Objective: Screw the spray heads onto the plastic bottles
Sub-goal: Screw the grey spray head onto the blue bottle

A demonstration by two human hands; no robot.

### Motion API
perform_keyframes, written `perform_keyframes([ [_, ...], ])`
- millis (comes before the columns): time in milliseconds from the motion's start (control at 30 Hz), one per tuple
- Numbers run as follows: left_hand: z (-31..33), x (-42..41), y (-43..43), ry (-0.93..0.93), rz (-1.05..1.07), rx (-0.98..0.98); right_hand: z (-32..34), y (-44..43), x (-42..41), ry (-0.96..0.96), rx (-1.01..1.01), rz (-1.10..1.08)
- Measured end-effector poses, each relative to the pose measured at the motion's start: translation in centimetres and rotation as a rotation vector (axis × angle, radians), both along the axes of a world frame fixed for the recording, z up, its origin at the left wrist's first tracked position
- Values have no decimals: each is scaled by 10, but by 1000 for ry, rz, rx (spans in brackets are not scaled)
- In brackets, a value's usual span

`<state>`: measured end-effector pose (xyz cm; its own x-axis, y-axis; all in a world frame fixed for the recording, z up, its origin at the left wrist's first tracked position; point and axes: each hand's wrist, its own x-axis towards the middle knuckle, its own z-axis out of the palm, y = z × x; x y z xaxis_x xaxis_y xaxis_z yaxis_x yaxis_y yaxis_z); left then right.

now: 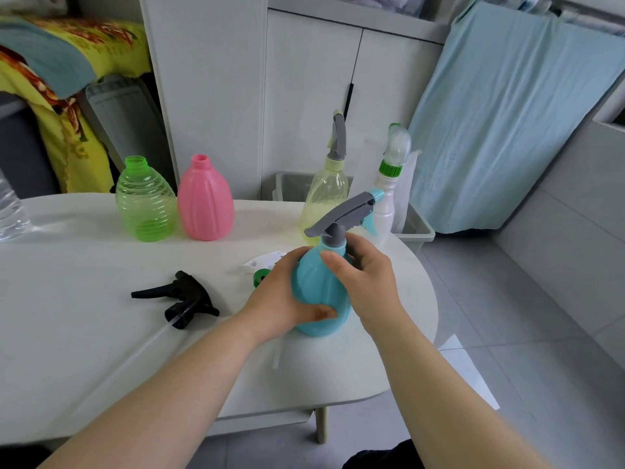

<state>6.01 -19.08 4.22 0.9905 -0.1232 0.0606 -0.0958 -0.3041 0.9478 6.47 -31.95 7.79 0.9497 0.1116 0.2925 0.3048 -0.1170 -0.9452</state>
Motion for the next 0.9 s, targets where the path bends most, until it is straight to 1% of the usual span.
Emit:
perform_keyframes([
  [167, 0, -1, -4, -39, 38, 21, -1, 11, 1, -30, -60, -179],
  [267, 3, -1, -9, -69, 66, 64, 7, 16, 5, 46, -144, -170],
  [333, 3, -4, -8, -55, 39, 54, 14, 16, 8, 78, -196, -162],
  [367, 4, -6, -5, -42, 13, 44, 19, 13, 9, 84, -170, -149],
  [400, 5, -8, -1, -34, -13, 39, 25, 9, 9, 98, -99, -109],
  [467, 13, -11, 9, -22, -55, 6, 38, -6, 9, 127, 83, 49],
  [533, 22, -14, 19, 17, -106, -90, 52, -20, 9, 144, 250, 233],
  [567, 26, -16, 22, 40, -156, -152, 58, -24, 9, 144, 298, 301],
  [633, 32, -23, 25, 83, -295, -298, 67, -26, 8, 135, 325, 373],
  [667, 33, -27, 24, 102, -334, -374, 70, -24, 6, 133, 329, 389],
  [733, 33, -31, 21, 103, -312, -480, 75, -18, 4, 137, 331, 385],
  [800, 32, -33, 17, 37, -217, -493, 77, -12, 1, 147, 328, 312],
  [900, 30, -36, 9, -102, -21, -451, 72, -6, -1, 141, 325, 117],
])
